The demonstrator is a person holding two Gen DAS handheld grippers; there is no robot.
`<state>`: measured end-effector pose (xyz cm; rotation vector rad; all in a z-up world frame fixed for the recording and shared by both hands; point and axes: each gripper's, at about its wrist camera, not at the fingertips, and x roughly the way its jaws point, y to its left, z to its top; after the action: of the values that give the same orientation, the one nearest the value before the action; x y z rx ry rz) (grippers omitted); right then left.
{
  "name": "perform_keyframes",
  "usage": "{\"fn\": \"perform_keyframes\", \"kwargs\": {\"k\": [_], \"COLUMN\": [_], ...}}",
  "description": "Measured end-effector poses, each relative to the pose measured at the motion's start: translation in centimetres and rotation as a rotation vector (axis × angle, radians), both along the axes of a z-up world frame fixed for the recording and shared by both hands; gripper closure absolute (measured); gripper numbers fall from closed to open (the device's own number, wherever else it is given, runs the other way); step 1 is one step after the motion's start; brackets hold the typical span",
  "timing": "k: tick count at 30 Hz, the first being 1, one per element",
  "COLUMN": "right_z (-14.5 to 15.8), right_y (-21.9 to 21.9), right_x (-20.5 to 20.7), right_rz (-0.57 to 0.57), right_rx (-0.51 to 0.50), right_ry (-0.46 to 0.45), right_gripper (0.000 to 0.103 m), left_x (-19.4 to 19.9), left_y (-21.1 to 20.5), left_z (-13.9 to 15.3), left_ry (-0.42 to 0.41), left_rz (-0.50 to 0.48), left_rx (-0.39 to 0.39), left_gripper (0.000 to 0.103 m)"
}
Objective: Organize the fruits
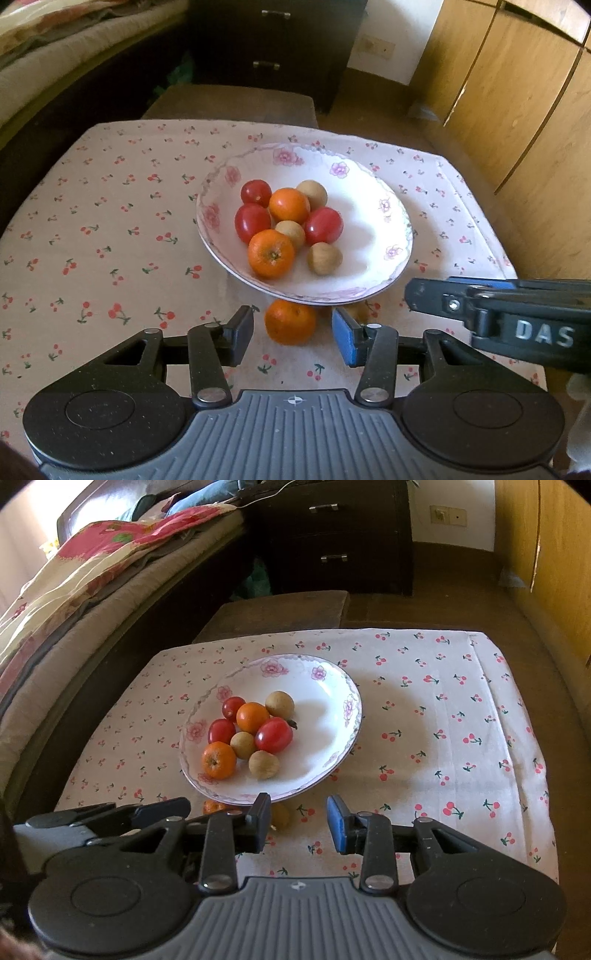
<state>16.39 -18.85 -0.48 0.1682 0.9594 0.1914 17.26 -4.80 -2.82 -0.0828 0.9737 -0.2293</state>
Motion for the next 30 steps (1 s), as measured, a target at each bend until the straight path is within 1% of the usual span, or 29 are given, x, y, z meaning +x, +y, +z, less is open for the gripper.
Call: {"fn": "perform_keyframes", "kwargs": {"k": [4, 11, 13, 14, 15, 20, 30], "right_z": [-0.2, -0.7, -0.8, -0.9, -1.0, -1.1, -2.7], "right_y": [-0.3, -0.3, -0.3, -0.2, -0.2, 0.5, 3.0], "right_x": [-0.1, -0.3, -0.3, -0.2, -0.2, 0.1, 1.3], "right_rz": [-0.004, 0.001, 0.003, 0.004, 0.003, 0.015, 0.072], "right_rx": [0.003, -0.002, -0.004, -0.005, -0.006, -0.004, -0.011], "right_ry": [0.004, 0.02, 0.026, 0.028, 0.03, 0.036, 0.07], "right_gripper": [0.068, 0.068, 0.068, 0.068, 0.068, 0.068, 0.067], "left_x": [0.4, 0.9, 0.8, 0.7, 0.6, 0.0, -1.9], "left_y": [-0.3, -0.1, -0.2, -0.1, 0.1, 1.4, 3.4], "left_z": [-0.8, -1.6, -1.6, -1.5, -1.5, -1.2, -0.6], "left_ry": [0.006, 0.008, 0.0, 0.002, 0.005, 0.015, 0.039], "left_rz": [0.02, 0.065, 0.061, 0.058, 0.058, 0.078, 0.068], "left_rx": [0.018, 0.005, 0.005, -0.003, -0.015, -0.022, -0.02], "left_gripper": [0.047, 0.048, 0.053, 0.059, 0.061, 0.061, 0.061]}}
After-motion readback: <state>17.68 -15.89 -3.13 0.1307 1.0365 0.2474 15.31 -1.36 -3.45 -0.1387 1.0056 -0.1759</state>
